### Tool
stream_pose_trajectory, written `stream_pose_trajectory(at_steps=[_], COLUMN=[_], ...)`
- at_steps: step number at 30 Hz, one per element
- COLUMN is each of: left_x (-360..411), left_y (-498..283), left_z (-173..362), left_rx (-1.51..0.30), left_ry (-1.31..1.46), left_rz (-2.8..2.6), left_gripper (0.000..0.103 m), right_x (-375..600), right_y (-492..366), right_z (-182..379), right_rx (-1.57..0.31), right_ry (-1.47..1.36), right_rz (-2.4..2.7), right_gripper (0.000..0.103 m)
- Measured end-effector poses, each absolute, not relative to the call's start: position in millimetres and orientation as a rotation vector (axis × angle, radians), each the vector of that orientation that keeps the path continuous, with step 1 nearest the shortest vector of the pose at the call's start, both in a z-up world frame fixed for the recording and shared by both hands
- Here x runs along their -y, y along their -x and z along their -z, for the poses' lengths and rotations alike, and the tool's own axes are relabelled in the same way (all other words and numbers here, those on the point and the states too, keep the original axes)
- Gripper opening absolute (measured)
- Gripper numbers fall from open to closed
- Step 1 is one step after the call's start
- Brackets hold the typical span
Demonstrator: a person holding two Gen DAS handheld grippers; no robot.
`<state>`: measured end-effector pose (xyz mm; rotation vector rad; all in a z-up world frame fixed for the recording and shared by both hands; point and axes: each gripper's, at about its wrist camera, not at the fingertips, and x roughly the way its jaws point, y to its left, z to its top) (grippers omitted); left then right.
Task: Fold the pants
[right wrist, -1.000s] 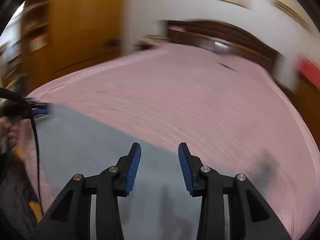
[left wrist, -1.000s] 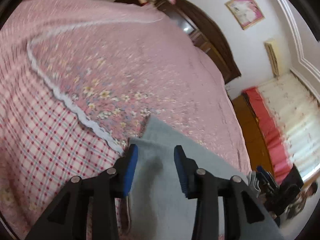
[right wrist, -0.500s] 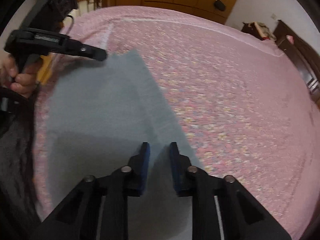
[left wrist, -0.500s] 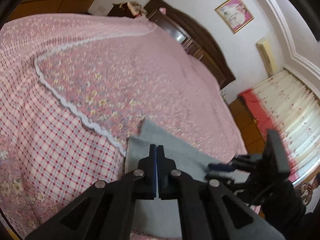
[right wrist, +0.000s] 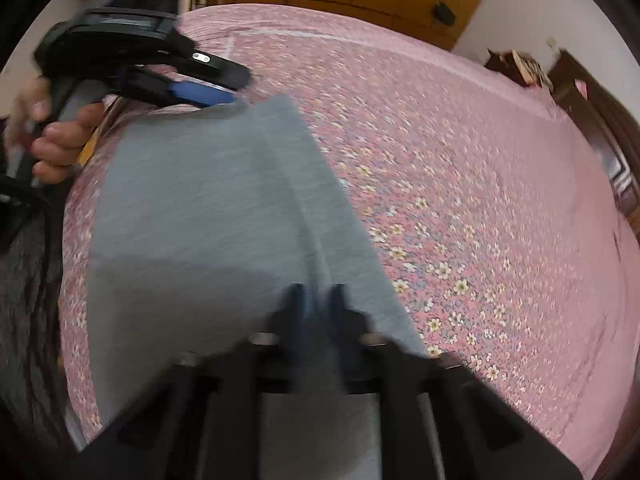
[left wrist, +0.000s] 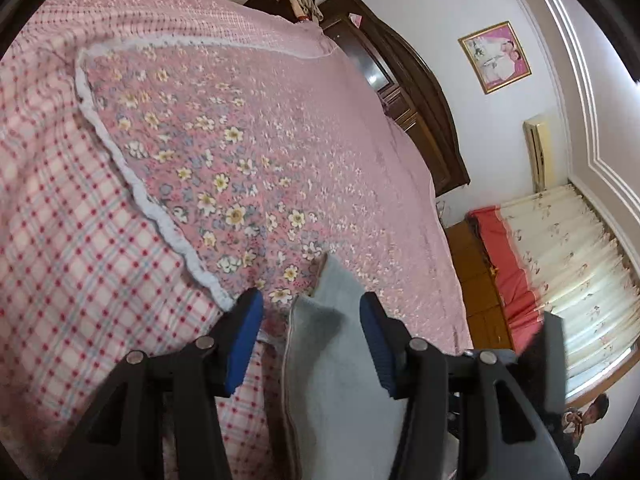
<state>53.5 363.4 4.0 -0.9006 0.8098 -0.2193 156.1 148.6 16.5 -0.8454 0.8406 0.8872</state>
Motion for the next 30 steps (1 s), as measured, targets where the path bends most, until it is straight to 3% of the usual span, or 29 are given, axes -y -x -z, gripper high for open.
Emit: stream_pose_trajectory(at_steps=[2, 3, 4, 8, 17, 23, 25, 26, 29, 30], left_x=[-363.3, -361.7, -363.7, -361.5, -373.7, -400.8, -397.8, -394.4, -381.7, -378.2], left_y=[-47.9, -46.9, -43.9, -31.9, -15.4, -4.6, -6.3, -7.2, -12.5, -14.0], left_z=[-7.2, -7.5, -5.7, -1.7, -18.6, -4.4, -4.2, -3.1, -1.0, -1.9], left_rx=[-0.802, -0.805, -0.813, -0.782, -0.712, -0.649, -0.694, -0.729, -0.791, -0.795], left_ry=[0.888, 0.894, 0.928, 1.019, 0.979, 1.195, 1.176, 1.143, 1.075, 1.068], left_rz=[0.211, 0.214, 0.236, 0.309, 0.211, 0.257, 0.278, 0.259, 0.255, 0.271], left_gripper=[0.043, 0.024, 0.013, 0.005, 0.005, 0.005, 0.025, 0.046, 0.04, 0.028], right_x=[-147.3, -145.5, -143.7, -131.4, -133.5, -137.9, -138.3, -137.4, -134.1, -133.8], right_y=[-148.1, -144.7, -143.0, -139.0, -136.9, -136.7, -138.3, -139.1, -141.4, -141.0], right_z=[-19.6, -23.2, -27.0, -47.8, -44.6, -34.0, -32.8, -33.0, -32.9, -32.3], right_rx=[-0.788, -0.767, -0.753, -0.724, -0.706, -0.706, -0.708, -0.709, -0.719, -0.721], right_ry=[0.868, 0.865, 0.853, 0.759, 0.749, 0.762, 0.756, 0.749, 0.725, 0.725], right_rz=[-0.873, -0.865, -0.859, -0.846, -0.807, -0.795, -0.8, -0.8, -0.799, -0.798], right_gripper=[0.003, 0.003, 0.003, 0.003, 0.003, 0.003, 0.003, 0.003, 0.003, 0.003])
